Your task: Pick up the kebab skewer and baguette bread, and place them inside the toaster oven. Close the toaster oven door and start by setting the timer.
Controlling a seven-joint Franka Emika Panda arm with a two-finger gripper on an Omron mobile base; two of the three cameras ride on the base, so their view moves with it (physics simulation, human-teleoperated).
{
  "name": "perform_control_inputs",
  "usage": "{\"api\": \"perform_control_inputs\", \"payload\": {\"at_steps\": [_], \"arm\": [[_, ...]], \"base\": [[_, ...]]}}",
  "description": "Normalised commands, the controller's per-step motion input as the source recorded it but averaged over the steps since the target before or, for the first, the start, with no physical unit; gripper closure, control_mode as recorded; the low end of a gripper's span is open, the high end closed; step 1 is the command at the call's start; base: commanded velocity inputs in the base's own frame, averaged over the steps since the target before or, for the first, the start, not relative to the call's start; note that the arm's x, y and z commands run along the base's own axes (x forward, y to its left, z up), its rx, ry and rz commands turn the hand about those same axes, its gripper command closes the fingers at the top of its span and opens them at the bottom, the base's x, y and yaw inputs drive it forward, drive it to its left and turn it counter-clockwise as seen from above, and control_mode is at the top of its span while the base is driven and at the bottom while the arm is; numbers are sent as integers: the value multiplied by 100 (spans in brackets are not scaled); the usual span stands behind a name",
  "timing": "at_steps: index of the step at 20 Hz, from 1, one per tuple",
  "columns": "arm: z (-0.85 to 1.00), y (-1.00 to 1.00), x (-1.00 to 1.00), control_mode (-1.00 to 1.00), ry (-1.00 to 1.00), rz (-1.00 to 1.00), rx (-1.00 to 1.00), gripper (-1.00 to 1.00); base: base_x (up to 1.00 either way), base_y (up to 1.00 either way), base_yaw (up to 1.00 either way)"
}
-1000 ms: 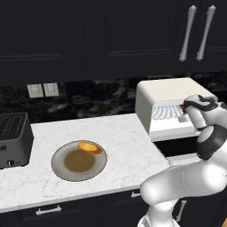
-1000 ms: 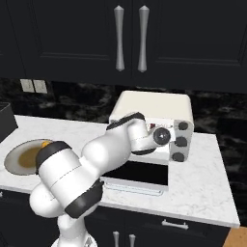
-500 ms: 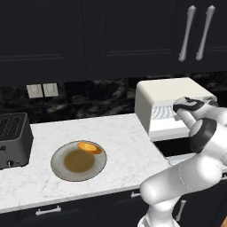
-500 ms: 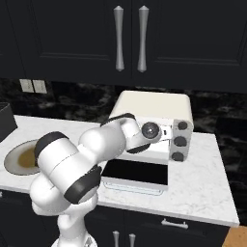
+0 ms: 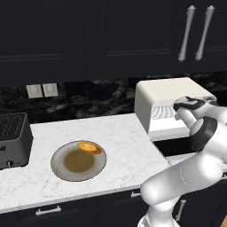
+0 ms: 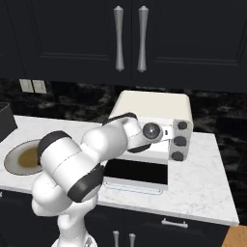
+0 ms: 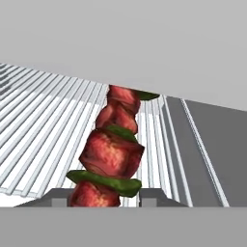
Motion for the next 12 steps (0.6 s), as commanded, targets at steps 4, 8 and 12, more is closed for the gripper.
{"api": "perform_control_inputs", "payload": {"at_steps": [4,8,12], "arm": [[0,12,48,-100,4,0,0,100],[0,4,36,-100,10,0,0,100],[0,3,21,-100,2,0,0,100]], "base": [[0,0,0],[0,0,0],[0,0,0]]}}
